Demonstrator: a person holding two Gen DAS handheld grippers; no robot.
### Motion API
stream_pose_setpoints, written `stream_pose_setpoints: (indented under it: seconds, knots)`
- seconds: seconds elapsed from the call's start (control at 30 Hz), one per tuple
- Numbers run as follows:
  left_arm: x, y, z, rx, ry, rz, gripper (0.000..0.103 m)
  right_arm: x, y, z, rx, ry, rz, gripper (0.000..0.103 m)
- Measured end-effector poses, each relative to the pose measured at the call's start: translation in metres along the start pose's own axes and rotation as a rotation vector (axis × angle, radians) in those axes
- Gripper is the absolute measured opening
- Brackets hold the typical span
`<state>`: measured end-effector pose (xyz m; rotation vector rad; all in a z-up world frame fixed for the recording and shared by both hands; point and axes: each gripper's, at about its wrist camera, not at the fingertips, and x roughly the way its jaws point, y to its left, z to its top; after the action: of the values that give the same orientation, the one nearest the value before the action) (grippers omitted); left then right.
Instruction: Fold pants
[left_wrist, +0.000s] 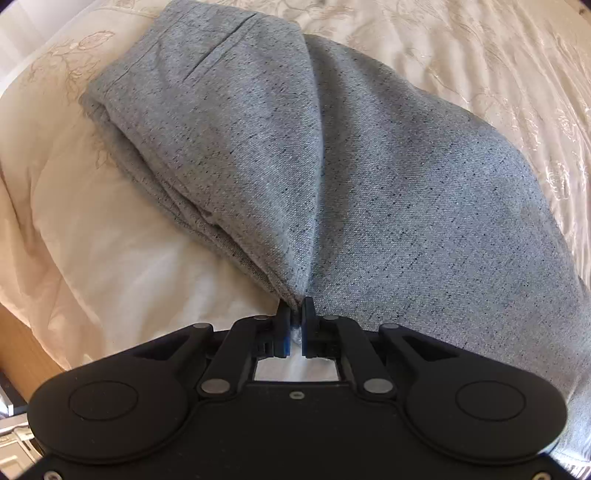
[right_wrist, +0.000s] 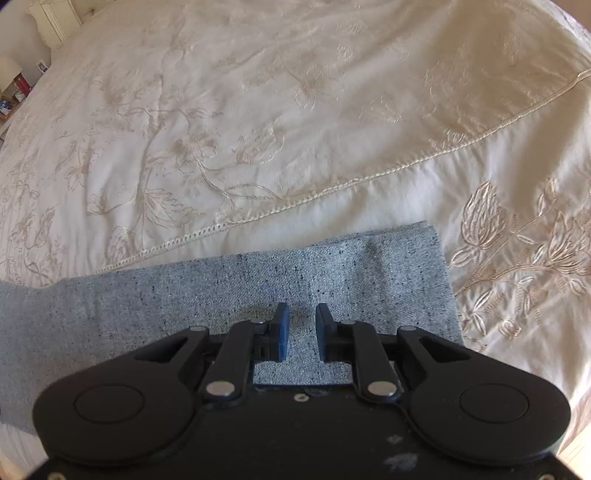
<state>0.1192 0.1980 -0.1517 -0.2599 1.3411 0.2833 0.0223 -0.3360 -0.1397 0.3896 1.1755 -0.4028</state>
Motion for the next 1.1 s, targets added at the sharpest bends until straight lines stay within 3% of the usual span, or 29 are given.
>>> stream_pose_setpoints:
  seconds: [0.17,0.37,0.53,0.7,0.93,1.03,1.1]
  knots:
    - [-0.001,0.001,-0.011,-0.029,-0.001,0.022,0.010,0.028,-0.015,0.011,0.047,0.079,-0.021,0.011]
    - [-0.046,-0.001,-0.022,0.002,-0.058,0.023,0.008,0.005,0.000,0.012,-0.105,0.031,0.001,0.018]
    - [-0.078,0.013,0.003,0.006,-0.127,0.045,0.011,-0.018,0.026,0.014,-0.153,-0.041,0.080,0.018]
    - [-0.070,0.018,0.039,0.033,-0.168,0.067,0.011,-0.033,0.071,0.013,-0.197,-0.058,0.163,0.018]
    - [-0.024,-0.009,0.059,0.235,-0.124,0.023,0.018,-0.049,0.148,-0.015,-0.266,-0.051,0.222,0.019]
    - [0.005,0.007,0.055,0.302,-0.014,0.066,0.018,-0.054,0.190,-0.021,-0.263,-0.036,0.251,0.020]
    - [0.015,0.028,0.053,0.297,0.017,0.005,0.018,-0.053,0.222,-0.018,-0.255,-0.025,0.295,0.020]
